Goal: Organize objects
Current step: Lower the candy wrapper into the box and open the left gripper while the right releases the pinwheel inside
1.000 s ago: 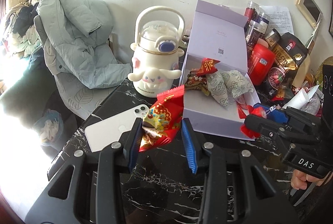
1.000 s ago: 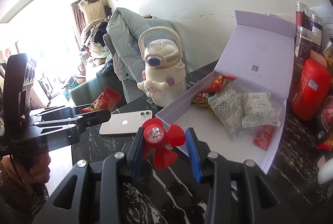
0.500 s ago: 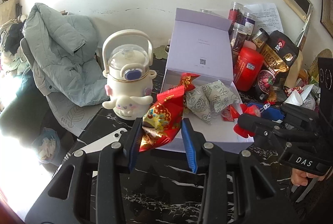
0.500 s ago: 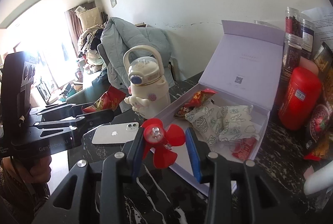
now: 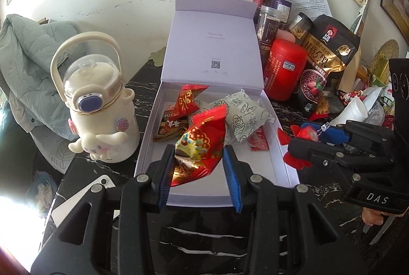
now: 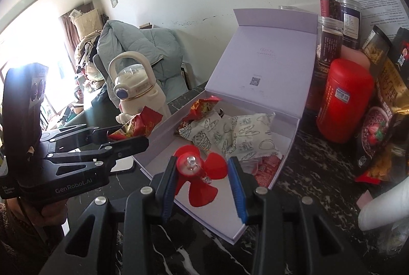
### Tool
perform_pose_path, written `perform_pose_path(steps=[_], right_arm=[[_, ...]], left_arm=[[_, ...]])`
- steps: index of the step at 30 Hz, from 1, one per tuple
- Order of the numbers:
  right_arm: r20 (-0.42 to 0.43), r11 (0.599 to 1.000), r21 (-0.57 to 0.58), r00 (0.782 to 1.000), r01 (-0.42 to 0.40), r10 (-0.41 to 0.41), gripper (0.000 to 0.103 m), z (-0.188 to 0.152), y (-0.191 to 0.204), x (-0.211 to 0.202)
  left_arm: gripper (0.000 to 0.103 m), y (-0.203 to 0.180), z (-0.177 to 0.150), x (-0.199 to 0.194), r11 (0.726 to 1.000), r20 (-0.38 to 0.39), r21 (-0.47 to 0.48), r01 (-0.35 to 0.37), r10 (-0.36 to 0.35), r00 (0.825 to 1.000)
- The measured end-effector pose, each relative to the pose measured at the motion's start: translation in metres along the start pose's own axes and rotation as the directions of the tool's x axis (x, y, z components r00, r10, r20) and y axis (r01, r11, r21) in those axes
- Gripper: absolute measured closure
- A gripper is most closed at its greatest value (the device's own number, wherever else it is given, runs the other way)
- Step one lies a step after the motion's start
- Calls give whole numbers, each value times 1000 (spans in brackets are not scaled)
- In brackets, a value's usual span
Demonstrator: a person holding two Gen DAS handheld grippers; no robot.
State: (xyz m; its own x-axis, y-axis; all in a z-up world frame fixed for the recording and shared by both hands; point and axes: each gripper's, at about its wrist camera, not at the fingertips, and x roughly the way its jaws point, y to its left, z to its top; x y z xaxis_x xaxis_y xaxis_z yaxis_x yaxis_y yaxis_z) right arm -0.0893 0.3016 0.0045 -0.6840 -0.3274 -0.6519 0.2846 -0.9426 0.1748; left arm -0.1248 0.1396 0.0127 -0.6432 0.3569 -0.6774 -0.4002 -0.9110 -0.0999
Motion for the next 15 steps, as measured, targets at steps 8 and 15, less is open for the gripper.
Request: perform_pose_path(steps=[8,15], right_arm=[[-48,1000,20,999,6,-5,64,-6,-11,21],[-84,1000,26,996,-2,4,64,-12,-15,38]], left_arm=[[67,-6,-5,30,1000,-42,24,9,-8,999],[67,-8,-7,54,998,-73,55,24,-19,997]])
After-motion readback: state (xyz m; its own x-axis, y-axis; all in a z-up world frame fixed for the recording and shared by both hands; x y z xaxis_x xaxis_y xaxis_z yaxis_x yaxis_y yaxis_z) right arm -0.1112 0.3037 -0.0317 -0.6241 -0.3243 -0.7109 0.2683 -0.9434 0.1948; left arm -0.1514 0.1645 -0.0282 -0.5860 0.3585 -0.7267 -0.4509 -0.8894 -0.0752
